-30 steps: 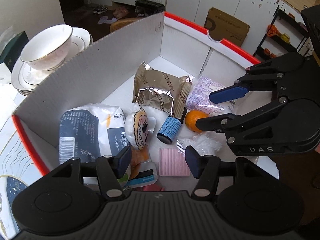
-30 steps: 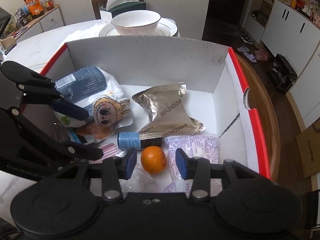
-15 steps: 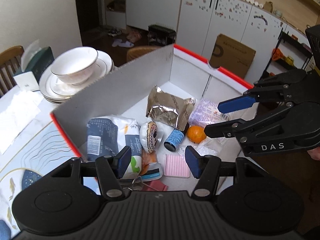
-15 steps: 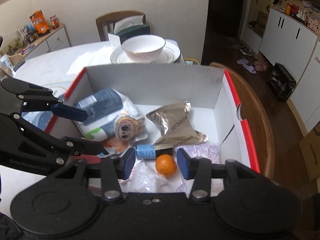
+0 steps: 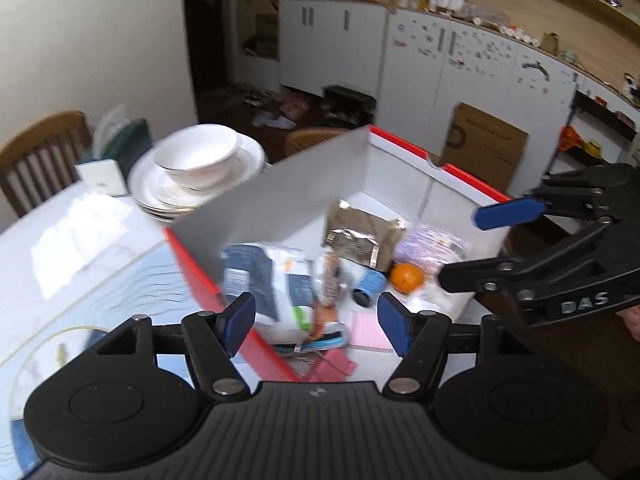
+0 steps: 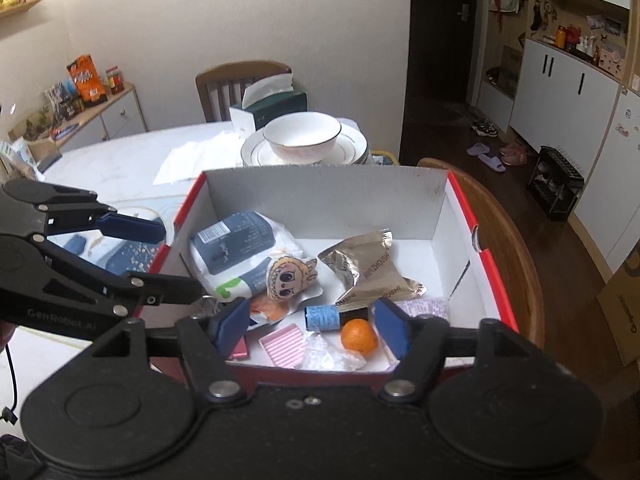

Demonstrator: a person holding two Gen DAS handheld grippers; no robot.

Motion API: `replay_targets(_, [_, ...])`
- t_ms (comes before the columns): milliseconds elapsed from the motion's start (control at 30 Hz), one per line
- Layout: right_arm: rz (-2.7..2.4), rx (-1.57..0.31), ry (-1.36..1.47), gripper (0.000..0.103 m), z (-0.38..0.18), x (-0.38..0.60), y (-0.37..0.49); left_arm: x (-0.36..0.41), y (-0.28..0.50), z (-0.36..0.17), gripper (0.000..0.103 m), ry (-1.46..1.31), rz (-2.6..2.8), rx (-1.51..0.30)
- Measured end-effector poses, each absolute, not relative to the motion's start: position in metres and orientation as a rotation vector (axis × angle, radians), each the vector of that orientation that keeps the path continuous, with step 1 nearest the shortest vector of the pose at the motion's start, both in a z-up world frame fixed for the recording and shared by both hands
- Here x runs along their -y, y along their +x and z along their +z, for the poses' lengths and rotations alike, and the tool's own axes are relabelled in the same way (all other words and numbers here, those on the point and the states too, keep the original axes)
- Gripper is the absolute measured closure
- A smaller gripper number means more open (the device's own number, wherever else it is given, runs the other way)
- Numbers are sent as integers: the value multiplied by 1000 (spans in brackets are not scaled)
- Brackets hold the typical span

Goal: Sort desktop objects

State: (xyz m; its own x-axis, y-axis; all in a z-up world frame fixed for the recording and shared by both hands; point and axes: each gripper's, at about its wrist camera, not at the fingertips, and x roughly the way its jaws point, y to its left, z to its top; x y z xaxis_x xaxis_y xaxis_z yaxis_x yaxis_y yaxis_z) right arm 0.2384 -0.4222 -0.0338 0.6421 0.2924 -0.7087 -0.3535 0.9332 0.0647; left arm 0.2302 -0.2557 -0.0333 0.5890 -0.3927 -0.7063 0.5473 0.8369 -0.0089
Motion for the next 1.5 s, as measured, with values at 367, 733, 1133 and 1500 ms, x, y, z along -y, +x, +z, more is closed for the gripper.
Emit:
replay_targets(367, [323,-721,-49,16,-25,420,212,228,214,-27,19,129,-534,-726])
replay_targets(733, [296,-648,-32,3,-18,411,181,215,191,-23,0,158,-564,-668])
replay_targets(1133, [269,-578,10,0,-11,406,152,207,169,-14,0,174,-604,-632])
replay_targets(1500, [257,-583,11,0,-11,401,143,203,160,-8,0,188,-608,-617])
